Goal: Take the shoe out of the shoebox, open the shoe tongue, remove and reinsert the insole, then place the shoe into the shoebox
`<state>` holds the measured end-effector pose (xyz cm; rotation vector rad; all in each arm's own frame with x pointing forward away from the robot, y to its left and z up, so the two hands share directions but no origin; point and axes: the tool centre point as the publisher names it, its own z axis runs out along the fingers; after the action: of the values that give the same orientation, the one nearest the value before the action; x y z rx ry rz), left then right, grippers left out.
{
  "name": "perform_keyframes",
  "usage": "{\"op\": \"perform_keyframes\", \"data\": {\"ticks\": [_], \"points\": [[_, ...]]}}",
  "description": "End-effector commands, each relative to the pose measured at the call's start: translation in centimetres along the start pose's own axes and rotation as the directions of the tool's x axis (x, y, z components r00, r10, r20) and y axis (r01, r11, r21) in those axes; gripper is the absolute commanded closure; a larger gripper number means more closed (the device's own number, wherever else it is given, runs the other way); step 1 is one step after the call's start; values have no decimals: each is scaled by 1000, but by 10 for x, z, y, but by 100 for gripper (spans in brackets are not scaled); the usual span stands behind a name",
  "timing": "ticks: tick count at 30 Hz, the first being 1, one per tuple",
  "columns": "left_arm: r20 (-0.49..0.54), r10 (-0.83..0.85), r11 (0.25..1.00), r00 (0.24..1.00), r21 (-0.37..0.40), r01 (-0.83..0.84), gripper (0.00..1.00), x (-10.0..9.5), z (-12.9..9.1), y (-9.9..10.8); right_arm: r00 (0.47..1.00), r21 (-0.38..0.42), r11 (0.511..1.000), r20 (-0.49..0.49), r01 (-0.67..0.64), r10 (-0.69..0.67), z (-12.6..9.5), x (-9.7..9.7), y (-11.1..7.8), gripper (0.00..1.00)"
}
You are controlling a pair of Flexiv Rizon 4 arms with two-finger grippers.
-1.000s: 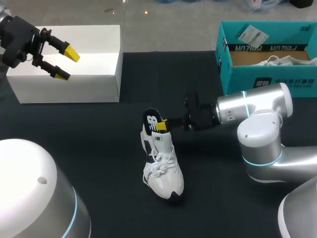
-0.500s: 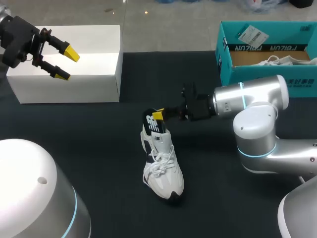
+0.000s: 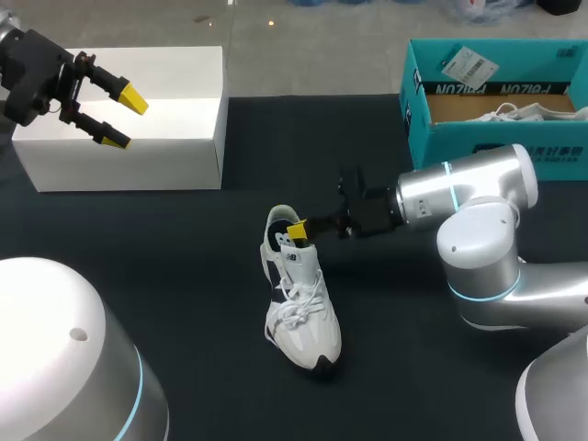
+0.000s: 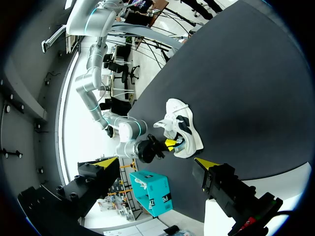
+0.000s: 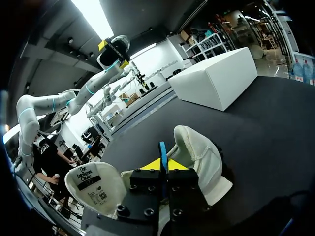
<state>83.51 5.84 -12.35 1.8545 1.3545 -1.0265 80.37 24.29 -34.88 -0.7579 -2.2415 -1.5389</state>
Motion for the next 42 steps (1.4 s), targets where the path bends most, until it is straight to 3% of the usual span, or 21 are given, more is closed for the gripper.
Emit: {"op": "perform_keyframes", "data": {"ticks": [1, 12, 23, 24, 25, 31, 42], "points": [[-2, 1, 1000, 1000, 2, -1, 0, 0, -1, 0, 1000, 19, 1000, 0, -10, 10, -3, 8, -9, 100], [-2, 1, 1000, 1000, 2, -1, 0, 0, -1, 0, 999, 72, 997, -45, 1, 2, 6, 16, -15, 100], [-2, 1, 1000, 1000, 2, -1, 0, 0, -1, 0, 999, 84, 996, -42, 14, -11, 15, 11, -9, 100], [-2, 1, 1000, 1000, 2, -1, 0, 0, -1, 0, 999, 82, 997, -38, 13, -10, 14, 10, -8, 75], [-2, 1, 1000, 1000, 2, -1, 0, 0, -1, 0, 999, 80, 997, -34, 13, -11, 14, 10, -7, 61], [-2, 1, 1000, 1000, 2, -1, 0, 0, -1, 0, 999, 67, 997, -26, 34, -32, 11, 11, -1, 50], [-2, 1, 1000, 1000, 2, -1, 0, 0, -1, 0, 999, 72, 996, -18, 52, -50, 4, 15, 8, 51]]}}
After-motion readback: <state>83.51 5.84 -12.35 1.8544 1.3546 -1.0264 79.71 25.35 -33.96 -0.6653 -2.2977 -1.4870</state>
